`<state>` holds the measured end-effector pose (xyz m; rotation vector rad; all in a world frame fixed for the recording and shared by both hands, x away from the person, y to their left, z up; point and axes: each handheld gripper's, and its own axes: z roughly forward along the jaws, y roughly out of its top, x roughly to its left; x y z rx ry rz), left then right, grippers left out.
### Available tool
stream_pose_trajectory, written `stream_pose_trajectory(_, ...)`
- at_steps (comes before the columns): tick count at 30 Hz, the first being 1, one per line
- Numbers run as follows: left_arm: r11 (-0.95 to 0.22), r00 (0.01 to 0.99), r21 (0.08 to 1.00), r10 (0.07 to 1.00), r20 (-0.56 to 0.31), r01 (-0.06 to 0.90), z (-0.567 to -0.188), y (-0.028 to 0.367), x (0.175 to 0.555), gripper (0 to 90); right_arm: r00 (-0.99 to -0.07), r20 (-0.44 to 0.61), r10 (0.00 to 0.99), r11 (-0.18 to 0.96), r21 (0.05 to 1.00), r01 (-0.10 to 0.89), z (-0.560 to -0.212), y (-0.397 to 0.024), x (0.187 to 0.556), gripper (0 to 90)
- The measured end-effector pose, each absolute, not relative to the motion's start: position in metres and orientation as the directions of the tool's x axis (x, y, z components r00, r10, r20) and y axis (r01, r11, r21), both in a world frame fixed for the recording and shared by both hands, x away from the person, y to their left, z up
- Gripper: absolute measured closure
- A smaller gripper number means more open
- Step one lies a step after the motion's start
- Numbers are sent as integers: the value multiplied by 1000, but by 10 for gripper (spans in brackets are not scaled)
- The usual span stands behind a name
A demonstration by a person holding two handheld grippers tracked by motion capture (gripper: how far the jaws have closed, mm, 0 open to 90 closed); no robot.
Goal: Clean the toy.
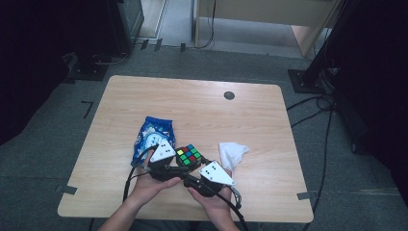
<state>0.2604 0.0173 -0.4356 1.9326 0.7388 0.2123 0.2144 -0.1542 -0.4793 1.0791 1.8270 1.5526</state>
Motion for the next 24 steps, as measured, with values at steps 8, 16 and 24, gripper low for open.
stream_pose_trajectory(8,-159,803,896,528,-278,415,-425,37,266,277,-520,161,839,-13,961,277,-477,-163,218,350)
stream_pose_trajectory(16,-84,772,903,554,-310,422,-423,61,276,289,-446,229,865,-112,956,273,-465,-196,227,349)
stream_pose_trajectory(24,-328,833,887,543,-104,324,-444,17,259,273,-465,315,827,-204,940,274,-449,-203,224,349)
